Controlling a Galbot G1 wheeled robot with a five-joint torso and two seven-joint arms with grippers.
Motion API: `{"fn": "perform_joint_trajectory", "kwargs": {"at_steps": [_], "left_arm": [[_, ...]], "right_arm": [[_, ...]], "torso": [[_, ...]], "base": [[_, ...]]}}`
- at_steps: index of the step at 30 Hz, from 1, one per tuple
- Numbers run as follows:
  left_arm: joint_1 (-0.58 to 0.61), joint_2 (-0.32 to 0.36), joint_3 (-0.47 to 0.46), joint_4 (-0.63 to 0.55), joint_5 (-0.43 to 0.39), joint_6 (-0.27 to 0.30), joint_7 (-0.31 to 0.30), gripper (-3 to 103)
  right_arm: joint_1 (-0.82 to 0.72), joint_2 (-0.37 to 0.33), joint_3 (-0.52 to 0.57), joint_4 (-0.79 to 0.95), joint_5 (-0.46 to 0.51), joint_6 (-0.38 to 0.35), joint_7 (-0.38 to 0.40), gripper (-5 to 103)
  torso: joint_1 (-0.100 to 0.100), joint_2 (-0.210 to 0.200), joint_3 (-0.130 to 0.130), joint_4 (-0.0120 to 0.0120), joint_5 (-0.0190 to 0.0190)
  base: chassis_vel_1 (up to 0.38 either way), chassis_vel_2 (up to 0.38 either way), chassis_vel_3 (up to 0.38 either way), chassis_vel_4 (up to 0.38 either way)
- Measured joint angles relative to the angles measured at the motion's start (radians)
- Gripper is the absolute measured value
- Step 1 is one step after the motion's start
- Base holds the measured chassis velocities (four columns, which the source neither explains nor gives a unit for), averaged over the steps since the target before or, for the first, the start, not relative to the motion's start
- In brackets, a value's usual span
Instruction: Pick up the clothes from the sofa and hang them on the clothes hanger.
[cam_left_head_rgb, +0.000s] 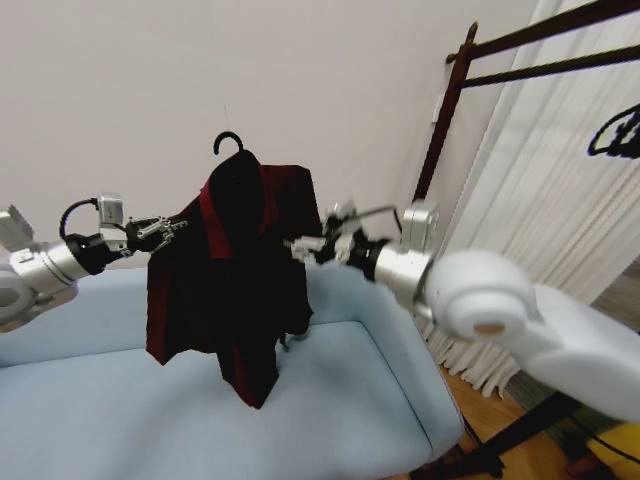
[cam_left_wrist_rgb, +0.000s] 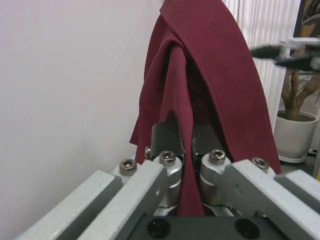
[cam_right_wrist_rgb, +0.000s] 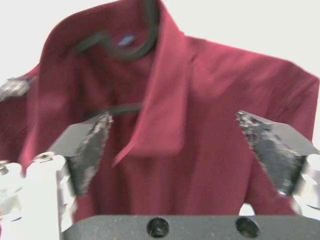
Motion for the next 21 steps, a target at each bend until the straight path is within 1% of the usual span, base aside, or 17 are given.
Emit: {"fn": "perform_joint_trajectory", "kwargs": {"at_steps": [2, 3, 4, 5, 7, 9, 11, 14, 15, 16, 18, 19, 20, 21], "left_arm": [[0.002, 0.002, 0.0, -0.006, 0.002, 0.0, 0.001, 2], [0.002, 0.003, 0.0, -0.007, 0.002, 0.0, 0.001, 2], [0.002, 0.007, 0.0, -0.008, 0.002, 0.0, 0.002, 2], [0.003, 0.01, 0.0, -0.009, 0.002, 0.0, 0.002, 2], [0.003, 0.011, 0.0, -0.01, 0.002, 0.0, 0.002, 2], [0.002, 0.014, 0.0, -0.014, 0.002, 0.0, 0.002, 2], [0.002, 0.016, 0.0, -0.016, 0.001, 0.0, 0.002, 2], [0.003, 0.016, 0.0, -0.018, 0.001, 0.001, 0.002, 2], [0.004, 0.016, -0.001, -0.02, 0.001, 0.001, 0.002, 2], [0.005, 0.016, -0.002, -0.021, 0.001, 0.002, 0.002, 2], [0.005, 0.016, -0.003, -0.022, 0.001, 0.002, 0.002, 2], [0.005, 0.016, -0.004, -0.022, 0.001, 0.002, 0.003, 2], [0.005, 0.016, -0.004, -0.021, 0.0, 0.002, 0.005, 2], [0.005, 0.016, -0.004, -0.019, 0.0, 0.002, 0.006, 2]], "right_arm": [[0.028, 0.045, -0.008, -0.055, 0.005, 0.003, 0.032, 93], [0.034, 0.056, -0.012, -0.066, 0.008, 0.004, 0.044, 93], [0.045, 0.078, -0.02, -0.084, 0.021, 0.008, 0.071, 97], [0.056, 0.102, -0.026, -0.094, 0.046, 0.011, 0.106, 99], [0.059, 0.114, -0.029, -0.098, 0.058, 0.012, 0.121, 100], [0.069, 0.162, -0.045, -0.11, 0.09, 0.02, 0.189, 100], [0.071, 0.197, -0.061, -0.115, 0.095, 0.028, 0.237, 100], [0.073, 0.216, -0.077, -0.12, 0.09, 0.031, 0.255, 100], [0.073, 0.22, -0.084, -0.125, 0.081, 0.032, 0.254, 101], [0.073, 0.222, -0.089, -0.131, 0.072, 0.033, 0.252, 97], [0.073, 0.223, -0.092, -0.135, 0.065, 0.034, 0.25, 97], [0.074, 0.224, -0.098, -0.142, 0.05, 0.039, 0.245, 93], [0.075, 0.224, -0.103, -0.147, 0.037, 0.043, 0.238, 82], [0.075, 0.223, -0.106, -0.149, 0.032, 0.043, 0.231, 82]], "torso": [[0.0, 0.0, 0.0, 0.0, -0.0002], [0.0, 0.0, 0.0, 0.0001, -0.0001], [0.0, 0.0, 0.0, 0.0, -0.0001], [0.0, 0.0, 0.0, -0.0001, -0.0001], [0.0, 0.0, 0.0, -0.0003, -0.0001], [0.0, 0.0, 0.0, -0.0001, -0.0002], [0.0, 0.0, 0.0, 0.0001, -0.0002], [0.0, 0.0, 0.0, 0.0001, -0.0003], [0.0, 0.0, 0.0, -0.0001, -0.0003], [0.0, 0.0, 0.0, -0.0002, -0.0003], [0.0, 0.0, 0.0, -0.0002, -0.0002], [0.0, 0.0, 0.0, -0.0003, 0.0], [0.0, 0.0, 0.0, -0.0003, 0.0], [0.0, 0.0, 0.0, -0.0003, 0.0]], "base": [[0.0, 0.0, 0.0, 0.0], [0.0, 0.0, 0.0, 0.0], [0.0, 0.0, 0.0, 0.0], [0.0, 0.0, 0.0, 0.0], [0.0, 0.0, 0.0, 0.0], [0.0, 0.0, 0.0, 0.0], [0.0, 0.0, 0.0, 0.0], [0.0, 0.0, 0.0, 0.0], [0.0, 0.0, 0.0, 0.0], [0.0, 0.0, 0.0, 0.0], [0.0, 0.0, 0.0, 0.0], [0.0, 0.0, 0.0, 0.0], [0.0, 0.0, 0.0, 0.0], [0.0, 0.0, 0.0, 0.0]]}}
